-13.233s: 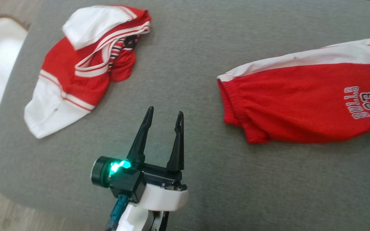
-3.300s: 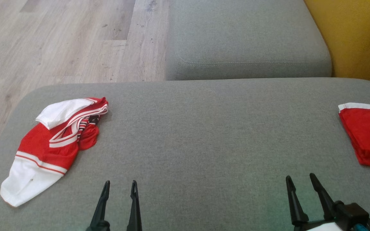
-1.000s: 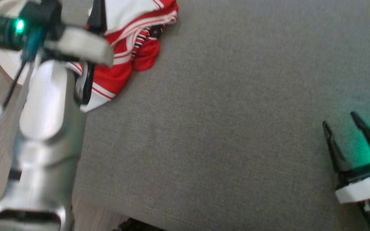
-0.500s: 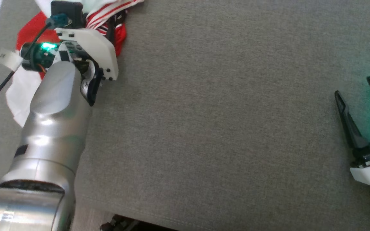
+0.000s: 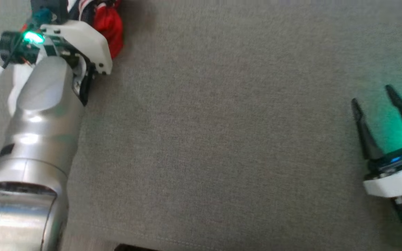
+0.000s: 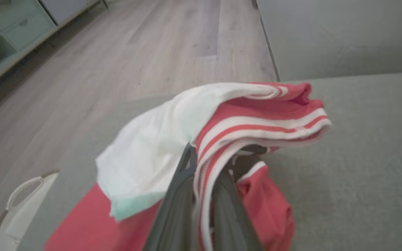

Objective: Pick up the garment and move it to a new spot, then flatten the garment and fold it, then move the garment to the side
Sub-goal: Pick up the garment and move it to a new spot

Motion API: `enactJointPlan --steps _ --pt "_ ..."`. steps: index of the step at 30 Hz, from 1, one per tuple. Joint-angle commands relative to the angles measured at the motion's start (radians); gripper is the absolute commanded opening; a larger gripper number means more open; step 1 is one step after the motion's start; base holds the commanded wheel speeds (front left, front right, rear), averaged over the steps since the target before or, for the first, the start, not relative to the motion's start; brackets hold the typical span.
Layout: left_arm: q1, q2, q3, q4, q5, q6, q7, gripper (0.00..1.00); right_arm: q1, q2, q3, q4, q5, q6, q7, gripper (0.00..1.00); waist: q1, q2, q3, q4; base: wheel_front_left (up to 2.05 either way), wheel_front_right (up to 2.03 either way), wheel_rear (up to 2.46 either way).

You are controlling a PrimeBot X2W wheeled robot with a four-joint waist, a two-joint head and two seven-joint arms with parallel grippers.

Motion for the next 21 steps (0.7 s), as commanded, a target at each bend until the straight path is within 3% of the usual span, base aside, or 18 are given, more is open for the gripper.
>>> enactJointPlan --steps 1,11,15,21 --pt "-0.061 0.066 -0.001 -0.035 0.013 -0.005 -0.027 0.00 0.024 0.015 0.028 -0.012 0.000 0.007 0.001 1.00 -0.0001 0.0000 -0.086 -0.031 0.00 0.00 0.00" --pt "-0.071 0.083 -0.112 -0.148 0.008 -0.040 -0.073 0.00 0.060 0.184 0.059 0.040 -0.005 0.007 0.001 1.00 -0.0001 0.0000 -0.349 -0.181 0.00 0.00 0.00" --pt "-0.005 0.088 -0.225 -0.258 -0.069 -0.041 -0.051 0.00 0.090 0.240 0.078 0.056 -0.008 0.007 0.001 1.00 -0.0001 0.0000 -0.432 -0.269 0.00 0.00 0.00" --pt "0.132 0.144 -0.375 -0.469 -0.204 -0.041 0.023 0.00 0.123 0.284 0.091 0.060 -0.017 0.007 0.001 1.00 -0.0001 0.0000 -0.494 -0.401 0.00 0.00 0.00"
